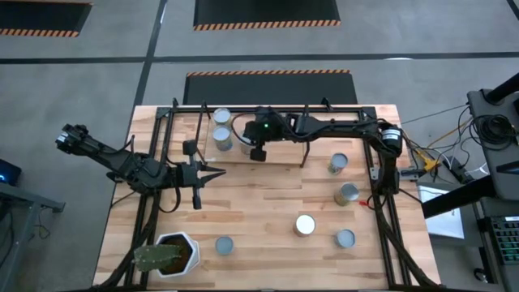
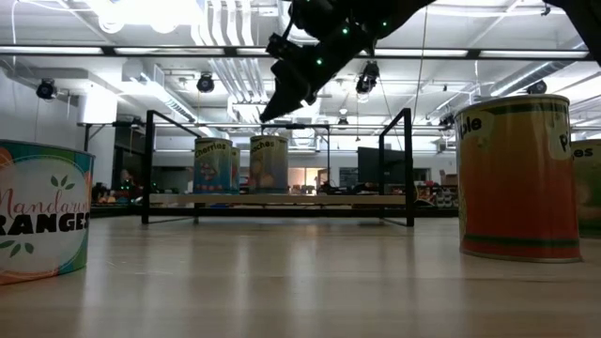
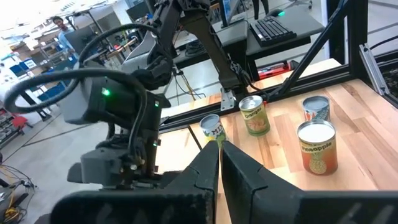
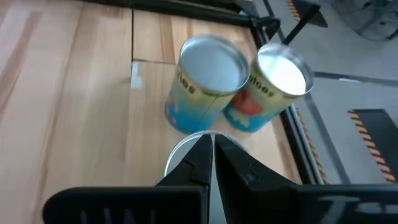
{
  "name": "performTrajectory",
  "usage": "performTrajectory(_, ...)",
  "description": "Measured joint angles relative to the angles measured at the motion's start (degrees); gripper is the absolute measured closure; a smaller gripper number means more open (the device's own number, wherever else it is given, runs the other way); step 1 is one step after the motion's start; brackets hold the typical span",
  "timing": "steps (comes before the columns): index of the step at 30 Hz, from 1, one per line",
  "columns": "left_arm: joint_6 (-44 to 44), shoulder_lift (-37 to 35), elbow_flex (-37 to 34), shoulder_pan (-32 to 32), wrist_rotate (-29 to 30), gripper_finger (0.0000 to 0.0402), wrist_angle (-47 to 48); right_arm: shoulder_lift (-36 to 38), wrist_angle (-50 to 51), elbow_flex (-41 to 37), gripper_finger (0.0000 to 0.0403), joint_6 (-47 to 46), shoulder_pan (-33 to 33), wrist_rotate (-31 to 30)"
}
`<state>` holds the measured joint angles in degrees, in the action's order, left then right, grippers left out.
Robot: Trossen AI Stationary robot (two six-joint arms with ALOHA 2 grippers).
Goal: Pick and place cans onto a shelf
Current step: Put the canned peaches on the shelf
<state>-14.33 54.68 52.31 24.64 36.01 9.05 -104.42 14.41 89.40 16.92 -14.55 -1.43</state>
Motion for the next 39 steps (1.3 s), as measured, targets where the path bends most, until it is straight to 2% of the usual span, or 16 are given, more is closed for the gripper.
performTrajectory(12, 0.0, 0.0, 0.0, 0.0, 0.0, 0.0402, 0.0, -3.1, -0.6, -1.7, 0.0394, 0.1, 0.1, -0.1)
performTrajectory(21, 0.0, 0.0, 0.0, 0.0, 0.0, 0.0402, 0.0, -5.8, -6.8, -1.4, 0.0394, 4.8, -1.8, -0.1)
performTrajectory(31, 0.0, 0.1, 0.0, 0.0, 0.0, 0.0402, 0.0, -6.0, -9.0, -1.4, 0.0394, 5.6, -6.1, 0.3)
performTrajectory(39, 0.0, 0.1, 0.0, 0.0, 0.0, 0.0402, 0.0, -5.2, -8.1, -1.6, 0.0394, 4.5, -5.4, 0.6)
